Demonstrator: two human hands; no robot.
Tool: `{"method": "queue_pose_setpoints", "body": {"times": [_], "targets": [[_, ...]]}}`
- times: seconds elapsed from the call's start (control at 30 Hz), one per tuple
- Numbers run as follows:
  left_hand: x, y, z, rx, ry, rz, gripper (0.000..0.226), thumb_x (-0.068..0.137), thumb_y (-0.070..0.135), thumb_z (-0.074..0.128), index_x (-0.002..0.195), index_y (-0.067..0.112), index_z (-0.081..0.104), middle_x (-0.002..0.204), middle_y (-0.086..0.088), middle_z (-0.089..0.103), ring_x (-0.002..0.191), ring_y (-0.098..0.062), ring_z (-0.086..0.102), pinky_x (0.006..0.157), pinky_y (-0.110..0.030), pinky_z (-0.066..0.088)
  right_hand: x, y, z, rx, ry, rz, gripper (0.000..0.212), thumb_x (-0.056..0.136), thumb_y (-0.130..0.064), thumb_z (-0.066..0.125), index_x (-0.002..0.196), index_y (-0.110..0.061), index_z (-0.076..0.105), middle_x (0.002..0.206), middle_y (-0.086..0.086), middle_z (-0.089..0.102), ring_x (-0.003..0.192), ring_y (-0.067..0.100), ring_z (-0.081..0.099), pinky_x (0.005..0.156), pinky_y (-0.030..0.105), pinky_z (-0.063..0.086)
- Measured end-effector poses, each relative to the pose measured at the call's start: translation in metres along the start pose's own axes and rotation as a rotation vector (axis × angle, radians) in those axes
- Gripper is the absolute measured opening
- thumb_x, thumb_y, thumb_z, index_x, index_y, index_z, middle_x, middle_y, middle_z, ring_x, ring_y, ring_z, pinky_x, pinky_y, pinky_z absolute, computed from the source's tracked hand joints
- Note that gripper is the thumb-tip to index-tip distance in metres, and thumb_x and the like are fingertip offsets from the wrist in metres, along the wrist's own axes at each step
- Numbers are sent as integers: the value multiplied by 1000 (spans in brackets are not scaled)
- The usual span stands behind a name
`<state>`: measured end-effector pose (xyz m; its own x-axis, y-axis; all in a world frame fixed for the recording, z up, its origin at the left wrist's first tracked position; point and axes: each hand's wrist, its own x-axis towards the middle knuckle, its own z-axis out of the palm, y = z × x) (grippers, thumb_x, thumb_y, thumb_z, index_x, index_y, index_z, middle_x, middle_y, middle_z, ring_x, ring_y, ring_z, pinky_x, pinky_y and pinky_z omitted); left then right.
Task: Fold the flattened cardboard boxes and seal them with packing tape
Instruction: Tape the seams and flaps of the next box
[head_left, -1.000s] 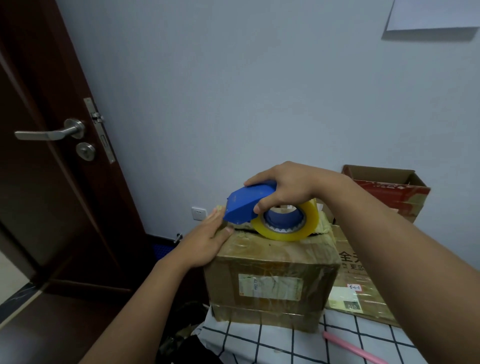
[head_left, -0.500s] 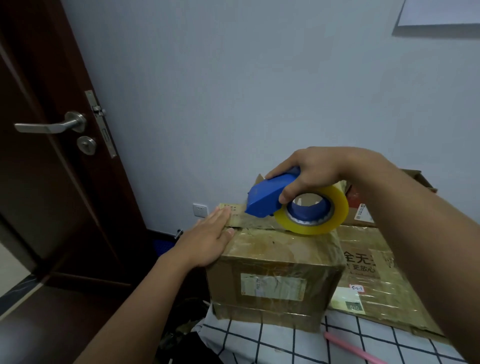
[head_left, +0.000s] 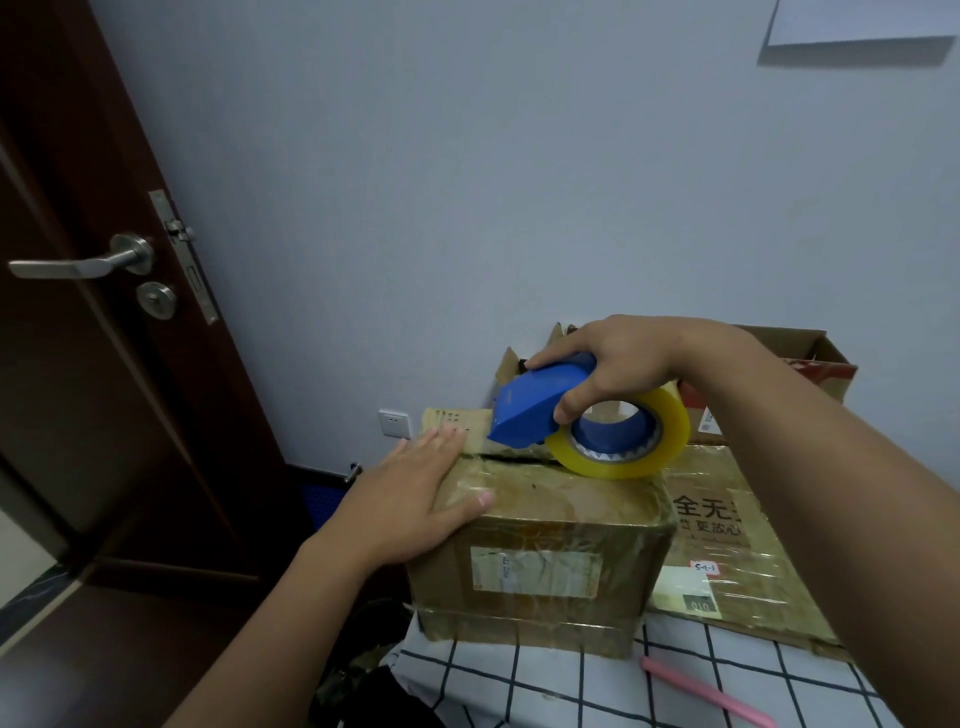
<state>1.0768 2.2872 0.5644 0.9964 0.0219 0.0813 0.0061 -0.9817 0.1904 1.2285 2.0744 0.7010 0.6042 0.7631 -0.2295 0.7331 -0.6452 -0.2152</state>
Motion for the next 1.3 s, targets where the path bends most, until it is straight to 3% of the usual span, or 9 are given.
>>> {"method": "queue_pose_setpoints", "body": {"times": [0.23,0.4,0.53,0.63,0.77,0.87,1.0,1.17,1.3], "targets": [[2,9,3,166,12,4,90,83,81,9,156,29,12,164,5,1,150,-11,-7,122,-38,-5,12,-26,-2,-183,-65,157,62,74,-50,72,129,-41,45,114,-5,53,98,21,56,89,41,51],[2,22,2,144,-24,-32,105,78,88,19,157,19,8,165,1,0,151,-14,2,119,-37,17,25,-49,-2,-244,-165,259,51,75,-34,68,116,-25,39,99,6,54,80,24,55,66,37,45],[1,25,3,161,-51,-22,114,70,94,22,157,23,0,165,-3,-1,151,-18,2,119,-40,15,31,-55,5,-249,-201,299,53,76,-27,62,117,-19,30,94,10,54,76,25,53,66,38,42],[3,25,4,173,-68,-7,110,74,91,25,157,24,-1,164,-4,-4,151,-20,-2,120,-38,8,29,-58,8,-280,-201,297,50,81,-29,61,122,-15,36,91,4,47,79,24,52,68,38,40],[8,27,6,191,-54,57,109,81,85,27,156,13,-5,164,-5,-10,150,-17,-9,113,-29,-6,30,-49,11,-284,-165,281,66,71,-54,72,113,-26,30,96,6,54,85,26,56,75,41,52],[9,27,9,154,-77,43,113,78,88,27,156,14,-7,164,-5,-10,151,-18,-7,115,-30,-2,31,-36,13,-309,-106,181,77,64,-74,72,122,-37,37,112,-2,57,92,23,55,87,45,49],[10,25,11,145,-75,29,116,72,93,23,156,19,-5,164,-3,-6,151,-17,-4,119,-35,5,23,-28,10,-275,-44,55,84,67,-77,68,142,-52,39,132,-11,53,101,16,47,88,36,39],[8,26,8,123,-77,-4,115,69,94,26,154,28,-13,163,2,-12,150,-14,-6,120,-36,10,17,-20,5,-192,-36,35,81,71,-68,73,143,-48,43,112,-11,52,100,16,50,86,31,40],[8,22,8,118,-92,-21,114,65,96,23,153,34,-14,163,5,-13,151,-13,-6,120,-40,13,9,-4,-7,-153,-57,81,79,67,-67,76,139,-50,47,120,-13,52,106,18,53,97,36,44]]}}
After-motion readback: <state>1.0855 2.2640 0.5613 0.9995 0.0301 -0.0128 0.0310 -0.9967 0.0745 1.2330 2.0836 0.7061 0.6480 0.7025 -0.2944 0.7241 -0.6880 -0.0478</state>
